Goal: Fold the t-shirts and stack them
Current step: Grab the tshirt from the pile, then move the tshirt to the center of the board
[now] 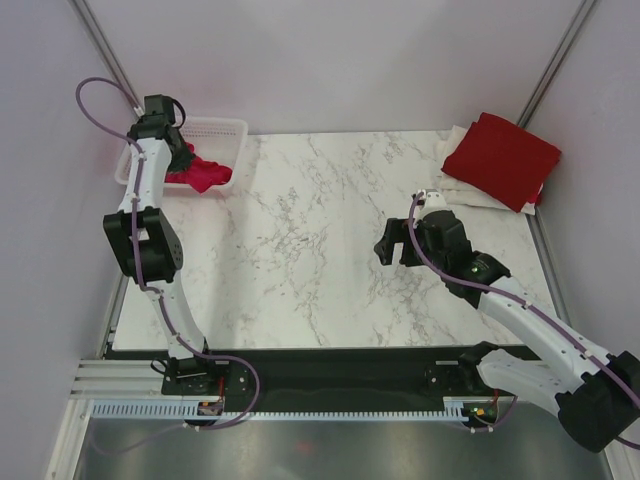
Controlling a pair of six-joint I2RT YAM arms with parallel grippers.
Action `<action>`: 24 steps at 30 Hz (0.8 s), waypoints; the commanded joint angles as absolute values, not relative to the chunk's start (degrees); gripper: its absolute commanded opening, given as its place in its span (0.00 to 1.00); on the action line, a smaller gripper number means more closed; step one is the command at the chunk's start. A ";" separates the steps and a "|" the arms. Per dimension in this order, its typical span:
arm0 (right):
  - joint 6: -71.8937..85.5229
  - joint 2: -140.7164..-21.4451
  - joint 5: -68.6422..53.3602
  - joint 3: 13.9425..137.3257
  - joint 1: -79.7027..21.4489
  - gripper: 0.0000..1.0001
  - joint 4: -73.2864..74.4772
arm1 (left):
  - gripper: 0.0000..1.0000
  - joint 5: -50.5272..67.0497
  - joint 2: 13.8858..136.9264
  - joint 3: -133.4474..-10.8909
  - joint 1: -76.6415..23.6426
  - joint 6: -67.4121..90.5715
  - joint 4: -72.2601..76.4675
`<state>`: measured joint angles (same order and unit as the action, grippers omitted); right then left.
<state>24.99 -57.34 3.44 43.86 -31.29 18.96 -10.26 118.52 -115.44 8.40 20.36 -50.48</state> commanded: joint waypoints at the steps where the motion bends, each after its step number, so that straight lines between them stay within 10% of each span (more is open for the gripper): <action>1: 24.43 -57.57 3.78 44.56 -31.38 0.98 18.54 | 0.02 -7.56 114.09 -120.57 8.44 22.13 -48.87; 14: 25.75 -54.67 10.89 47.54 -31.29 0.98 21.44 | 0.05 17.30 109.88 -170.96 -1.84 28.20 -49.82; 19: 25.75 -55.11 18.88 51.67 -31.29 0.98 26.71 | 0.86 23.11 109.24 -165.59 -3.42 27.17 -63.59; 24: 27.25 -54.58 31.89 55.46 -31.29 0.98 35.06 | 0.95 6.43 107.42 -152.88 -12.82 22.51 -76.55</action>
